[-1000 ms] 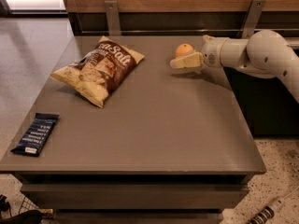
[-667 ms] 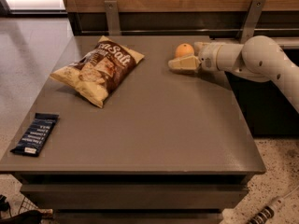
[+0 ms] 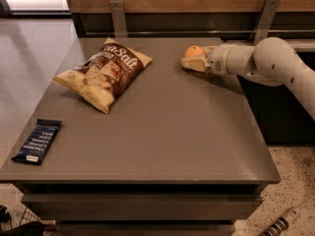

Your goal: Move orange near rxbar blueberry

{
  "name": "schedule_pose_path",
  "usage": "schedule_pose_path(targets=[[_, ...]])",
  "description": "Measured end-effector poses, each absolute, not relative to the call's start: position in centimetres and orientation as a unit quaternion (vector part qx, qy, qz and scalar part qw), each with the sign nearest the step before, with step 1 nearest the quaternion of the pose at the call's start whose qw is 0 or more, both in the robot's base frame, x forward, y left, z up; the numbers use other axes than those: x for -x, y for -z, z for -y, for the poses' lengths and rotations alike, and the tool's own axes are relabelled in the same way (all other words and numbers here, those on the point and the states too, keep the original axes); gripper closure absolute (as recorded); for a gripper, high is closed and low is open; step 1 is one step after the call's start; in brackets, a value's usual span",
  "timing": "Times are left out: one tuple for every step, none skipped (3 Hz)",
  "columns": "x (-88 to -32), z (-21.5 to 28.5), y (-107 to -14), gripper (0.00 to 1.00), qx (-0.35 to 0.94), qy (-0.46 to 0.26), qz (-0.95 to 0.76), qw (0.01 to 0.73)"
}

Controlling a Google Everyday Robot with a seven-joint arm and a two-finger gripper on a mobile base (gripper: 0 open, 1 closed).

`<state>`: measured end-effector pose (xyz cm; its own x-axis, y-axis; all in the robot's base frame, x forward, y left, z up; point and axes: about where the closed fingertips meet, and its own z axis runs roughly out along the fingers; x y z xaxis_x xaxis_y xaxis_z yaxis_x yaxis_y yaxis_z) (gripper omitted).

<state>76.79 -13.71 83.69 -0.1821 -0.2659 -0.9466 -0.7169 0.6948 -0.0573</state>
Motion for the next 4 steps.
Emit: schedule_pose_path(targets=[[-76.8, 13.4, -83.6, 0.84, 0.333, -0.208, -0.740, 0.546], [-76.8, 13.1, -83.5, 1.00, 0.334, -0.209, -0.740, 0.545], [-76.8, 13.1, -83.5, 1.00, 0.334, -0.210, -0.740, 0.545], [-75.8, 13.2, -84.6, 1.00, 0.339, -0.210, -0.737, 0.546]])
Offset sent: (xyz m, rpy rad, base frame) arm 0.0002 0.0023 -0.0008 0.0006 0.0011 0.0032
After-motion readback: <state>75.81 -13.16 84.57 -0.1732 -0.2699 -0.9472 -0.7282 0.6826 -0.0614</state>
